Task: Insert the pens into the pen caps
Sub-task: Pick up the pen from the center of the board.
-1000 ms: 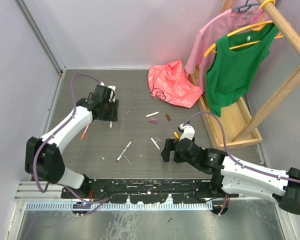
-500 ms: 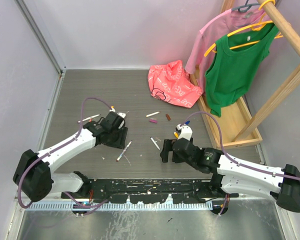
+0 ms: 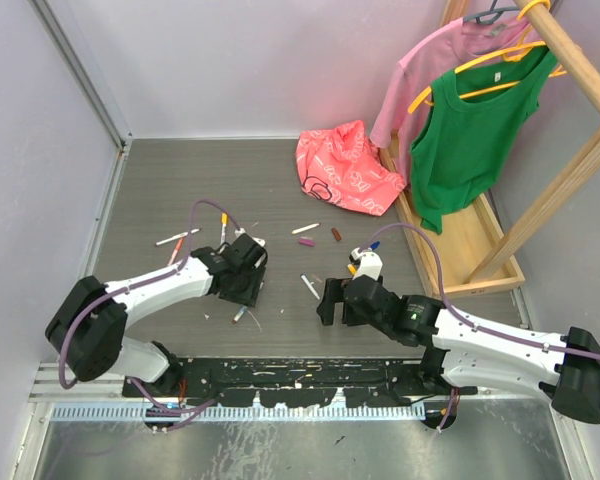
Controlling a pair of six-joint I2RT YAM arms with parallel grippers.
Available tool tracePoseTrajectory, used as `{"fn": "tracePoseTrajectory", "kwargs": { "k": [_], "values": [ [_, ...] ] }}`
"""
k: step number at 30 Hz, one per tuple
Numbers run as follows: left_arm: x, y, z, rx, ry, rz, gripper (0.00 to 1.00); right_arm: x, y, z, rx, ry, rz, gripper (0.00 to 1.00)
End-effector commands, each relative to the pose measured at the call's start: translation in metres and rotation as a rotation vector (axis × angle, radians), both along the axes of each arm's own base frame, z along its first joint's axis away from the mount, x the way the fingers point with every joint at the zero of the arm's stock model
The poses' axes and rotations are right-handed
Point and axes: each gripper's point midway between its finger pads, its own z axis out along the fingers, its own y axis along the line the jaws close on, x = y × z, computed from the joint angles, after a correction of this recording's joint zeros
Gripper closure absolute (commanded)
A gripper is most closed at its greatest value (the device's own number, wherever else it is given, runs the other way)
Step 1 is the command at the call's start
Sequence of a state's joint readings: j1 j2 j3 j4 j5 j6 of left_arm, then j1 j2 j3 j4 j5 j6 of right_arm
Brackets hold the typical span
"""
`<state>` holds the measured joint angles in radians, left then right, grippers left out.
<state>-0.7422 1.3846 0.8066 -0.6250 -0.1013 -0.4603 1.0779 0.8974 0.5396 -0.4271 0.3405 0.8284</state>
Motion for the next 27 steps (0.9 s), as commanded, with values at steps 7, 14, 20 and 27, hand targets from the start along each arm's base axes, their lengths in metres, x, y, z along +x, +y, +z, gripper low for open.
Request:
{"fn": "tracePoseTrajectory", "kwargs": {
  "k": [7,14,20,27],
  "values": [
    [0.003,-0.005,-0.022,0.029,-0.005,-0.006,0.57,0.004,0.012,0.012,0.063,-0.008,-0.004,0.01],
    [-0.004,-0.007,-0.033,0.045,0.017,-0.019,0.69,0.004,0.013,0.012,0.061,-0.008,-0.005,0.01],
    [0.001,-0.013,-0.024,0.021,-0.008,-0.020,0.87,0.007,0.014,0.021,0.079,-0.018,-0.016,0.01],
    [0.004,-0.047,0.039,-0.196,-0.132,-0.088,0.95,0.008,0.028,0.053,0.295,-0.017,-0.083,0.01]
  ]
}}
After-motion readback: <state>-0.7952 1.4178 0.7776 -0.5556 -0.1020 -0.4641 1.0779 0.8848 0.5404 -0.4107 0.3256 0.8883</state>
